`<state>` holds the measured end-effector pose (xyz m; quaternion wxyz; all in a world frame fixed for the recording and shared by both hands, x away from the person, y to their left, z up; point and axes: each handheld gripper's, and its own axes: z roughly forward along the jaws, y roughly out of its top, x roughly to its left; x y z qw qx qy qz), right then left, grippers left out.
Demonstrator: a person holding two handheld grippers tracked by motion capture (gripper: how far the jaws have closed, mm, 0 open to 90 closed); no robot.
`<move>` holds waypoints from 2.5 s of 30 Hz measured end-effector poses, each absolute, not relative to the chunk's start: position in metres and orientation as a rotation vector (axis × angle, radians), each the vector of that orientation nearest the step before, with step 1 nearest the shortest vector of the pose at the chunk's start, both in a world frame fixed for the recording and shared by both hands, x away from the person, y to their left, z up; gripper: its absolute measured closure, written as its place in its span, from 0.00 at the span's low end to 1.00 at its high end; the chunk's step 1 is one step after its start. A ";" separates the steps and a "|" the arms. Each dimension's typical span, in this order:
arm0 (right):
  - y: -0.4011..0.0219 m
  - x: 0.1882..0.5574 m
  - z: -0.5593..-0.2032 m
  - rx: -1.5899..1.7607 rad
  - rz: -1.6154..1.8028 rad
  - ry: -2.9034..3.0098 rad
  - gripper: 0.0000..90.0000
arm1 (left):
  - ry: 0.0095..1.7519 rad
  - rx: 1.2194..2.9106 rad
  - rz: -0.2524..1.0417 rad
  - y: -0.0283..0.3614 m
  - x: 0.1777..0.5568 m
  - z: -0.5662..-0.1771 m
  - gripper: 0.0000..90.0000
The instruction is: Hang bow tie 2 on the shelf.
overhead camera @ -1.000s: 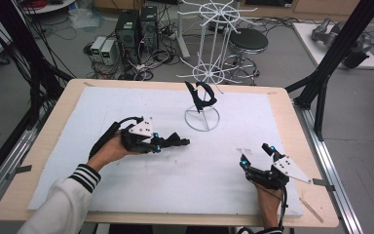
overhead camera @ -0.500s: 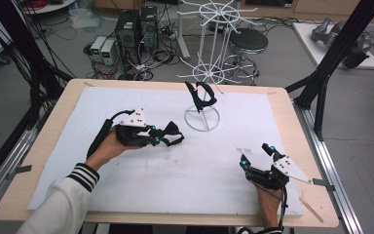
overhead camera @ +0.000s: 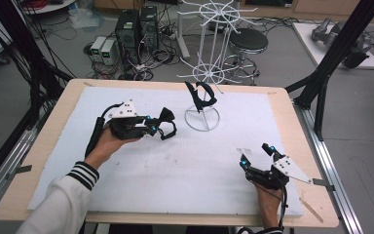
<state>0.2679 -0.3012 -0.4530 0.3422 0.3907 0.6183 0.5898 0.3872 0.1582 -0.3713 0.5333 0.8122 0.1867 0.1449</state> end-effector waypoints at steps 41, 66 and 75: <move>-0.301 0.268 -0.453 1.017 1.537 1.607 0.11 | 0.658 1.667 0.481 0.156 0.423 -0.323 0.83; -0.302 0.267 -0.453 1.026 1.549 1.603 0.11 | 0.651 1.612 0.528 0.143 0.447 -0.285 0.83; -0.302 0.268 -0.453 1.019 1.548 1.600 0.11 | 0.642 1.609 0.522 0.133 0.449 -0.278 0.83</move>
